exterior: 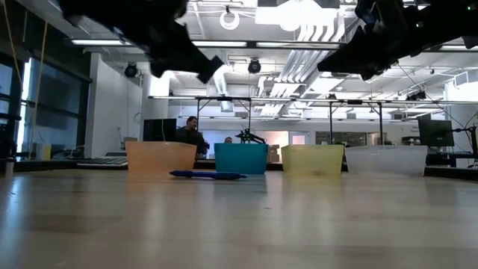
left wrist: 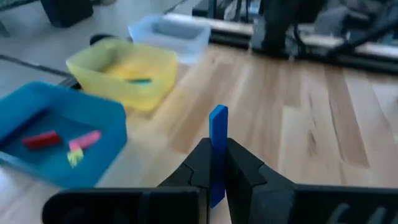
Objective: Sort crayons/erasers/pens/pencils in bins
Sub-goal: Put the blue eraser into the blue bin
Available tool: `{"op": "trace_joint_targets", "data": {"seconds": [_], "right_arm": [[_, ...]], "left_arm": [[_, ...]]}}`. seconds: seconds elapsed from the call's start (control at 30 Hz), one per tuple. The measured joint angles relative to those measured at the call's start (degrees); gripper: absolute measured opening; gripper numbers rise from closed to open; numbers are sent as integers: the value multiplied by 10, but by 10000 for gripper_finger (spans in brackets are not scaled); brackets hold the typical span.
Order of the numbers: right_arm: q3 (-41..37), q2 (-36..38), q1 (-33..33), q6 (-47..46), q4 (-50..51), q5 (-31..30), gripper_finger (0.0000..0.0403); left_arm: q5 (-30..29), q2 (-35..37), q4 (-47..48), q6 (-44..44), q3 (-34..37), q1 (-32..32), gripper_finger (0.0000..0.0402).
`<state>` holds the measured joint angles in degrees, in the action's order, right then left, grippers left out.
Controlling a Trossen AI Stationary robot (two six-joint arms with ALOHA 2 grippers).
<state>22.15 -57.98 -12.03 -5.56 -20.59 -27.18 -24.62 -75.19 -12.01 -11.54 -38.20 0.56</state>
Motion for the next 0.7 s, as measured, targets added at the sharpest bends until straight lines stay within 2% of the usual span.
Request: {"op": "trace_joint_targets", "data": {"seconds": [0.13,0.37,0.53,0.7], "right_arm": [[0,-21,0,0,-30,0,0],[0,-78,0,-10,-65,0,0],[0,-114,0,-10,-106,0,0],[0,-122,0,-9,-125,0,0]], "left_arm": [[63,-37,-89,33,0,-67,8],[113,-125,-202,46,-4,-172,8],[124,-203,-181,33,-69,-247,8],[157,-268,-101,36,-171,-290,8]]}}
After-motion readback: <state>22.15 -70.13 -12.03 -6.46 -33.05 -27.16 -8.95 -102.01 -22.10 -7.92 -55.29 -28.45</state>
